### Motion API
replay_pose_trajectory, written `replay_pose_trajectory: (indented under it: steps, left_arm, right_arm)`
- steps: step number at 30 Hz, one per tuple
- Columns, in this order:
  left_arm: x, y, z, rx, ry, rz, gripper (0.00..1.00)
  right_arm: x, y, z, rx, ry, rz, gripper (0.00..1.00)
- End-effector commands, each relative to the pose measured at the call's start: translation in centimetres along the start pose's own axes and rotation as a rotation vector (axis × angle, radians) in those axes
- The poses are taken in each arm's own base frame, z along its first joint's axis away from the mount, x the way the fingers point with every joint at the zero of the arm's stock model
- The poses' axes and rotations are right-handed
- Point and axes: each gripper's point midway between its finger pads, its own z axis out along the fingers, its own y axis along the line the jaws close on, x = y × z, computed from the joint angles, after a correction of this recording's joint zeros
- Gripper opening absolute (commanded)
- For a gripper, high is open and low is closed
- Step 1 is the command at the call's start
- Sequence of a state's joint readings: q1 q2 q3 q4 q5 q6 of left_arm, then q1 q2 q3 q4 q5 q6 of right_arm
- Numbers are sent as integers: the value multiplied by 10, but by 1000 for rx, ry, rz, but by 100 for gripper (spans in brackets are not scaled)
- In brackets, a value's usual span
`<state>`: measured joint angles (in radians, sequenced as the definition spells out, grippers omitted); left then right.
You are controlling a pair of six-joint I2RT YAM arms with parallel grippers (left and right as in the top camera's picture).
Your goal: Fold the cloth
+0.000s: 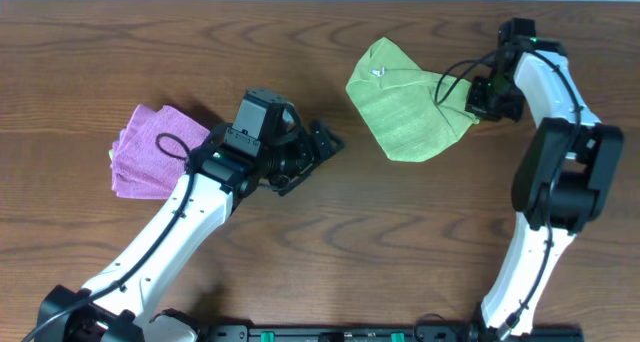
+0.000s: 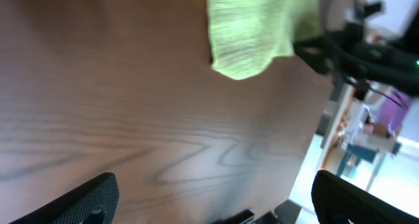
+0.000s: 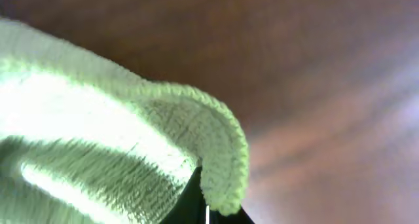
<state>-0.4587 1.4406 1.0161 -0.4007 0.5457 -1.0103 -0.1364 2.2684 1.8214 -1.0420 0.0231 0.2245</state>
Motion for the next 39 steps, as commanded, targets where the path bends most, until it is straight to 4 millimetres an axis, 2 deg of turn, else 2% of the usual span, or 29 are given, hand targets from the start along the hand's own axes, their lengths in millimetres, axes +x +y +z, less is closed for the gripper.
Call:
replay_pose_trajectory:
  steps: [1,7,12,14,17,18,21,26,39]
  left_arm:
    - [-8,2,-2,-29,-41,-50,96]
    - [-6,13,-2,-75,-42,-96,95]
    - [-1,28,1,-134,-23,-164,96]
    - [4,41,8,-184,1,-227,95]
    - [13,47,26,-213,49,-289,95]
    - [17,46,33,-211,67,-296,95]
    - [26,27,60,-130,136,-244,95]
    - [28,-1,93,-6,159,-165,95]
    - [20,-26,136,144,154,-167,95]
  right_arm:
    - [3,-6,-36,14,-35,27,2]
    - [28,1,-59,29,17,1,2]
    - [36,10,-69,38,22,-17,2]
    - [38,14,-70,37,22,-27,1]
    - [39,18,-70,36,21,-36,2]
    - [39,18,-70,36,20,-38,2]
    - [39,20,-70,35,20,-42,1]
    - [39,20,-70,33,20,-42,1]
    - [38,27,-71,-4,16,-33,1]
